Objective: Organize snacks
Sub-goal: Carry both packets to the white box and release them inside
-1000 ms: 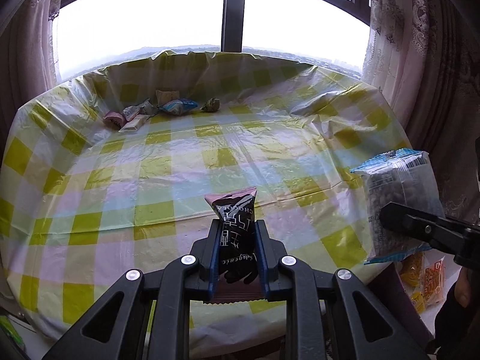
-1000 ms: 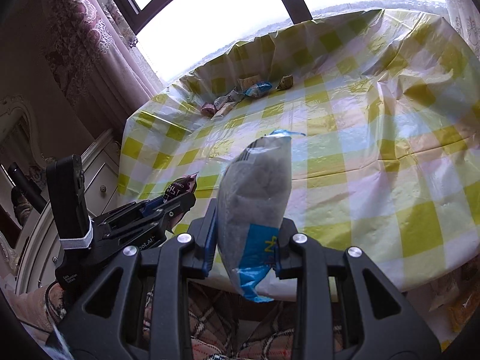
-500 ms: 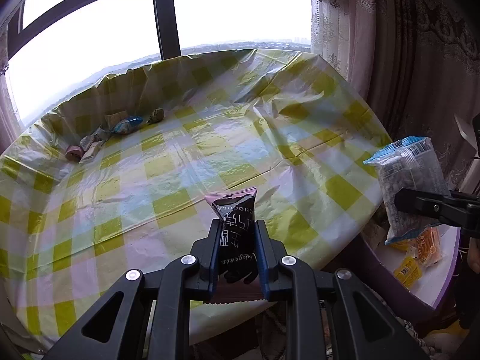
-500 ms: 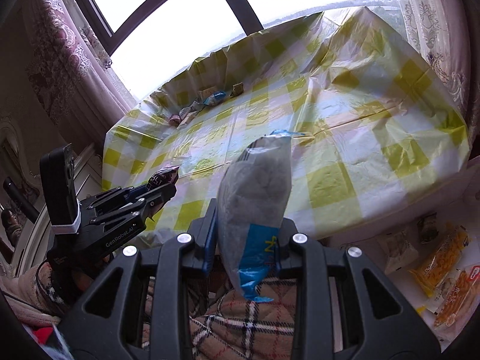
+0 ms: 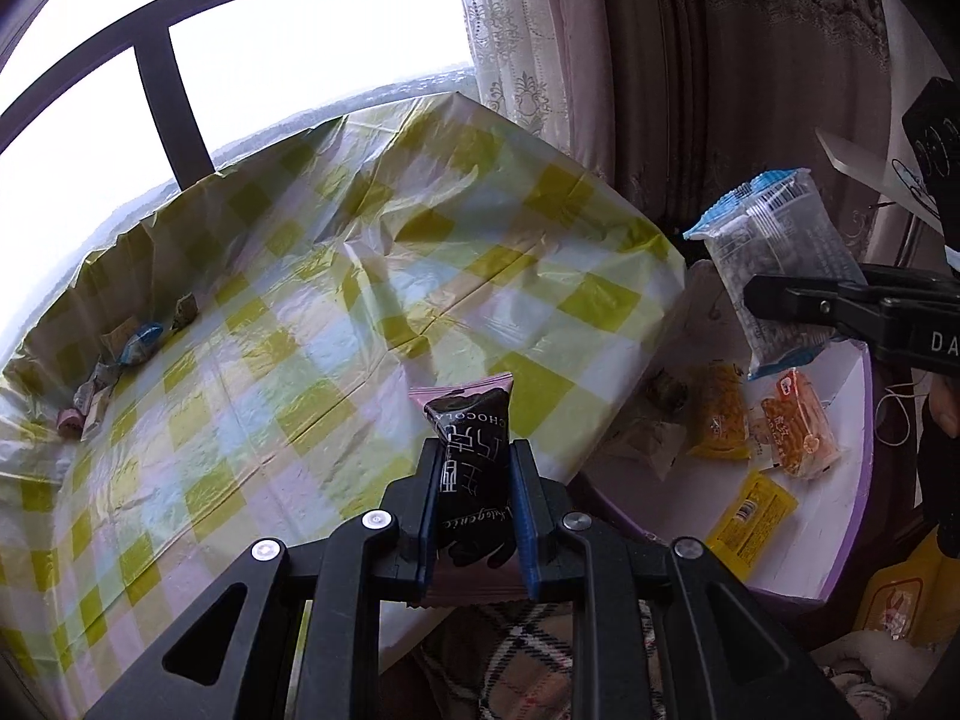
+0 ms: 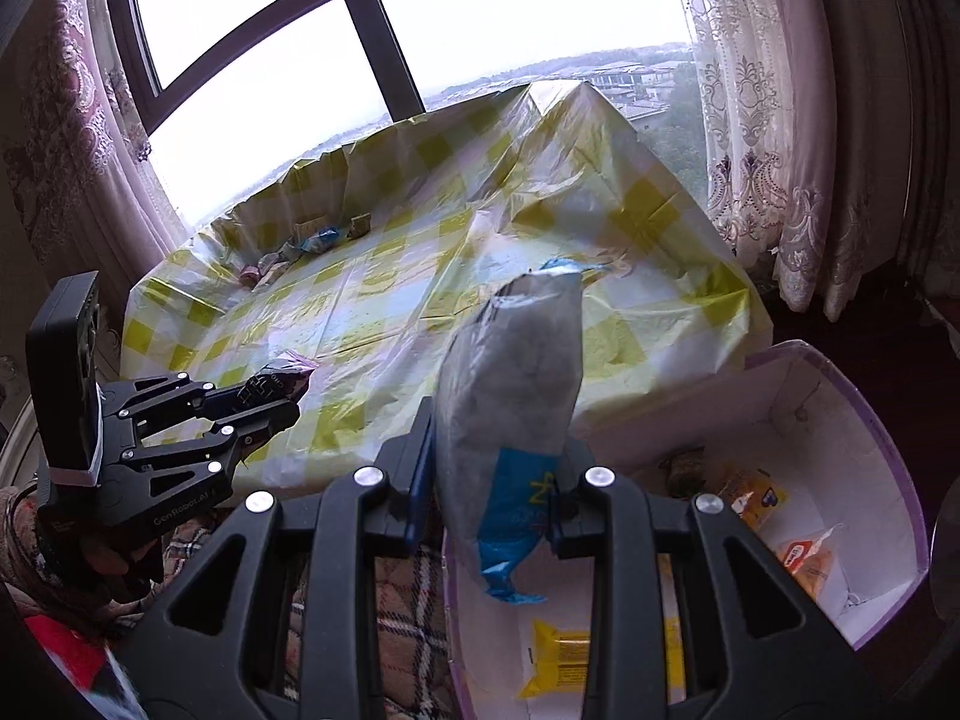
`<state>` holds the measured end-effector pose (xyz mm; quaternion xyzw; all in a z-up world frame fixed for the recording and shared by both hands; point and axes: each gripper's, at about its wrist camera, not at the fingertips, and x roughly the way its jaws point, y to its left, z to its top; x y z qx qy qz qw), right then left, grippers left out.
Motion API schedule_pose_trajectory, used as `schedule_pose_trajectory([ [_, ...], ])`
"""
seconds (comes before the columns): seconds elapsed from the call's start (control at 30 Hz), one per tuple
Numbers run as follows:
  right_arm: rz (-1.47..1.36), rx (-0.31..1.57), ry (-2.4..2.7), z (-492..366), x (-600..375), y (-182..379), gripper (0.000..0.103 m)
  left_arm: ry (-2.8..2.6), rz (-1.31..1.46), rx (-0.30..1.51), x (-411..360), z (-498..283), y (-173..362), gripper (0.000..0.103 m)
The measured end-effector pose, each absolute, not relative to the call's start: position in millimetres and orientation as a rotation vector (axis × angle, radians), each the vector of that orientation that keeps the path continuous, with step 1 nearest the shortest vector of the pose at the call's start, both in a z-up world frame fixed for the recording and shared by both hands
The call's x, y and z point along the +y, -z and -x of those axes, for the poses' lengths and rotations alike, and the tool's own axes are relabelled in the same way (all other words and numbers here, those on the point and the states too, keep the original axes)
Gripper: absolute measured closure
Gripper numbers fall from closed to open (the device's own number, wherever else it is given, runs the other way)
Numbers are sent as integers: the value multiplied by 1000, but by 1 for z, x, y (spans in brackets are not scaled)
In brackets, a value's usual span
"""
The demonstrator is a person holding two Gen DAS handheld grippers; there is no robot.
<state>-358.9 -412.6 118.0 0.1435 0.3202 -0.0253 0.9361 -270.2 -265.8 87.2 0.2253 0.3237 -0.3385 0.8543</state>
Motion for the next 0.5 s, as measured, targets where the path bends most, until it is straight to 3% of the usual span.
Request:
schedule_pose_trajectory([
  [0.5, -106, 746, 255, 395, -464, -110, 69, 945, -673, 685, -357, 323, -65, 81],
])
